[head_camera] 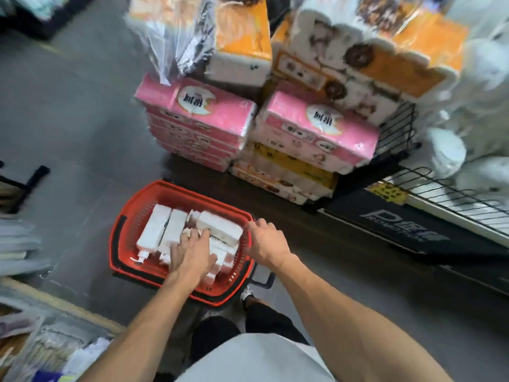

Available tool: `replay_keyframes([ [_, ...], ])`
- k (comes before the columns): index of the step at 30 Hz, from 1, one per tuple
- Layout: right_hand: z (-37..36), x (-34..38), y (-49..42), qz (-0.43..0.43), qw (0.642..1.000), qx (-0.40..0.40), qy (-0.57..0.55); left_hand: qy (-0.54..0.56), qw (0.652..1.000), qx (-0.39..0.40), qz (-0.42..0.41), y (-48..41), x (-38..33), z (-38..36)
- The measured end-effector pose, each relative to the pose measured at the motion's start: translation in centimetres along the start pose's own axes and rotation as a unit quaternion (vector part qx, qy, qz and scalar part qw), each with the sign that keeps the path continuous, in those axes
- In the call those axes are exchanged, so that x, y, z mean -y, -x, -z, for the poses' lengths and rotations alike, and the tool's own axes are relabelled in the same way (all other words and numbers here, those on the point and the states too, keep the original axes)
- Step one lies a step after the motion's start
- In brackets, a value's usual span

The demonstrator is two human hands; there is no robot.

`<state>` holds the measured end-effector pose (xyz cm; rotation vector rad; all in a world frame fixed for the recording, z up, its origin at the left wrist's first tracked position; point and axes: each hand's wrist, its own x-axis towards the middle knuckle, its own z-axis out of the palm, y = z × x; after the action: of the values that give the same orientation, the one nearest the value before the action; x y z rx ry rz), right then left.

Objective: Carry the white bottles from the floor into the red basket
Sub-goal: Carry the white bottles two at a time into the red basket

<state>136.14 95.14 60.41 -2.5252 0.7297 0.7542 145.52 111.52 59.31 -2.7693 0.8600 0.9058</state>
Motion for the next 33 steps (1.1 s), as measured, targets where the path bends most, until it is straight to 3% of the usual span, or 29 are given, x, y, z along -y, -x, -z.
replay_keyframes([
  [7,2.7,0.4,7.3,-0.09,0.991,-0.059,-0.082,-0.063,0.992,-0.02,-0.109,2.8,1.0,4.9],
  [15,-1.5,-3.4,17.5,-0.214,0.958,-0.085,-0.169,-0.159,0.96,-0.019,-0.231,6.9,-5.1,5.0],
  [22,-2.8,-15.1,29.1,-0.364,0.888,-0.167,-0.224,-0.23,0.886,-0.022,-0.403,10.5,-18.5,4.8],
  [33,-7.9,-26.9,40.8,-0.489,0.774,-0.247,-0.319,-0.272,0.765,-0.037,-0.582,19.3,-40.2,0.7],
])
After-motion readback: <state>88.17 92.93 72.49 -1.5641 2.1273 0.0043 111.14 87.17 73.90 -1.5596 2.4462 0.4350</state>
